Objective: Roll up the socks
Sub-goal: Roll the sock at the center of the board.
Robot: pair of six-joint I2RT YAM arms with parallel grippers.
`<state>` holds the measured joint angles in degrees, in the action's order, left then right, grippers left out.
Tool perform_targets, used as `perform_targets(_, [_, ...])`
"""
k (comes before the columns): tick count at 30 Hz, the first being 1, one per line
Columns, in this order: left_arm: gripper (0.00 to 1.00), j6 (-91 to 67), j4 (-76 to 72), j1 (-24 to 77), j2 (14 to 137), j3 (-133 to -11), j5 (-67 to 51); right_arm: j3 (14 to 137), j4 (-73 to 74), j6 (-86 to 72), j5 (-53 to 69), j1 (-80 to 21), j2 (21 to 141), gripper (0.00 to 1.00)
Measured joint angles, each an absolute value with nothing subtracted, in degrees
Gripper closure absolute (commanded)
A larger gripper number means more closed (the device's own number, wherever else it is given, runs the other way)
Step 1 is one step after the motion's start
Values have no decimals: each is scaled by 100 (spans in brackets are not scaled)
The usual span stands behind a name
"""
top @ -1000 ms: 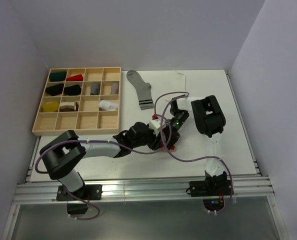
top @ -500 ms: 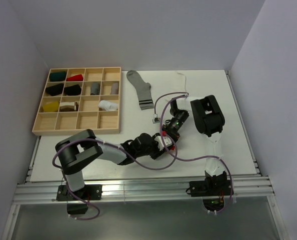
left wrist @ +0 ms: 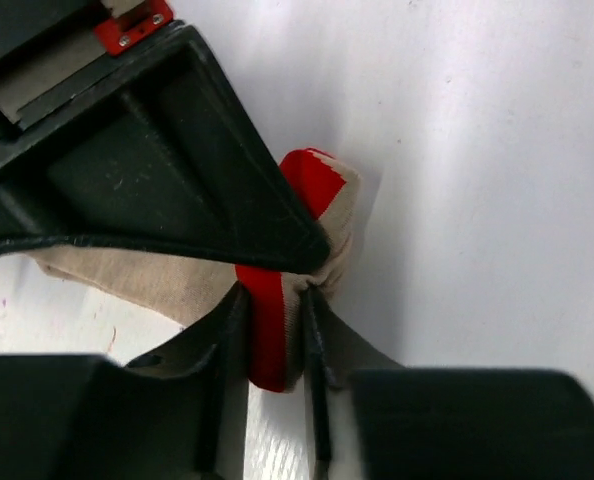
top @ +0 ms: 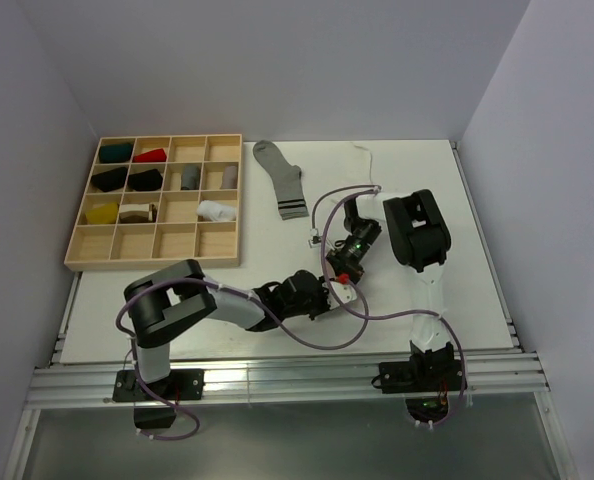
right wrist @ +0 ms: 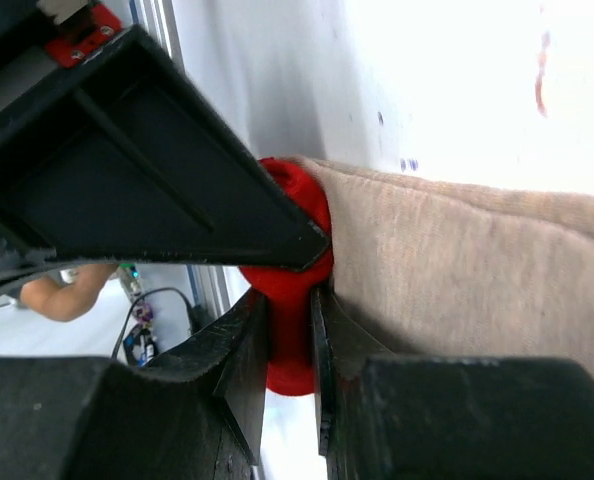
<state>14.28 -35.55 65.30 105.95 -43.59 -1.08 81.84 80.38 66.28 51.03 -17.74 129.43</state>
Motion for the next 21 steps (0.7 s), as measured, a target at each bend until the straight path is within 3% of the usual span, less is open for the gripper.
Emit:
perform_targets(3, [93,1481,-3194,6580,10680,-4644,-108,8184,8090,6573,4976,-1710,12945,79])
perform_targets(6, [100,1448,-2593,6593,10792,-5076,-137,8187,8125,6519,4829,-1640,12945,72])
perform_targets(9, [100,1343,-1839,6593,10978,-5666,-222,8173,8110,6348,4619,-1546,12897,63])
perform_targets(14, [100,904,-904,6423,11288,-6490,-692,7889,7708,6025,4237,-1466,12376,57])
perform_targets(21, [100,60,-718,5951,11469,-6746,-1769,7419,6711,5476,4222,-1240,11445,54])
